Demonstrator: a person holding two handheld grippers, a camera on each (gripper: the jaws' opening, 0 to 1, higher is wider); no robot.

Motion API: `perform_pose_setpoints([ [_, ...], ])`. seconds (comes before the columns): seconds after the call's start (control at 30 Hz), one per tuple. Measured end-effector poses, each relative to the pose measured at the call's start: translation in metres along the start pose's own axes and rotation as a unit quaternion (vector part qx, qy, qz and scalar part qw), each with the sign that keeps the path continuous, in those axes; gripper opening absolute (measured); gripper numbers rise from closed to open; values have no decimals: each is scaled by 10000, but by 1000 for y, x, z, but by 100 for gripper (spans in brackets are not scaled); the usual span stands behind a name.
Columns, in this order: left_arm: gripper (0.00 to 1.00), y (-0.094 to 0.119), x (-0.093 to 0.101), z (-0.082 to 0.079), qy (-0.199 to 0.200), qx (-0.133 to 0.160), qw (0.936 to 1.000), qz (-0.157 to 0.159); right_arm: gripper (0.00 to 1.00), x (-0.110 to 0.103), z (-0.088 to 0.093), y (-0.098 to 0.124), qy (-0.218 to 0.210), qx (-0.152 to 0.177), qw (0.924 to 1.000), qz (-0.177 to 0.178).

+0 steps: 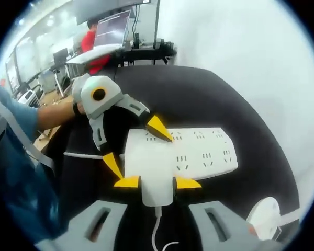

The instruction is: Insert the desk lamp plug into the socket, turn on the power strip switch, turn on the lamp switch, then turn off the lamp switch, turn off the power strip switch, and remove the plug from the socket.

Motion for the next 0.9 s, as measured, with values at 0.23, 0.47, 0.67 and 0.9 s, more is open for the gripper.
perform_pose_setpoints([
  [0.23, 54, -1, 1, -1, -9, 2, 10000, 5, 22, 0, 11, 1, -277, 603, 9978, 8],
  [0.47, 54, -1, 1, -1, -9, 8, 10000, 7, 22, 0, 7, 0, -166, 632, 9978, 68],
  [0.67, 54, -2, 2, -1, 15, 11, 10000, 17, 22, -1, -12, 0, 283, -245, 9993, 21],
  [0.9, 54, -1, 1, 1, -12, -5, 10000, 6, 22, -1, -28, -3, 612, -1146, 9915, -34],
])
Point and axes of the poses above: the point that each gripper's makers call its tool centre point, and the gripper's own axes: y roughly backward along the fingers, x roughly to its right, z roughly out of its underside, the point moved 6 cm from there along y, roughly backward along the fingers, and after that the axes turned 7 degrees about z, right-handed, at the moved point
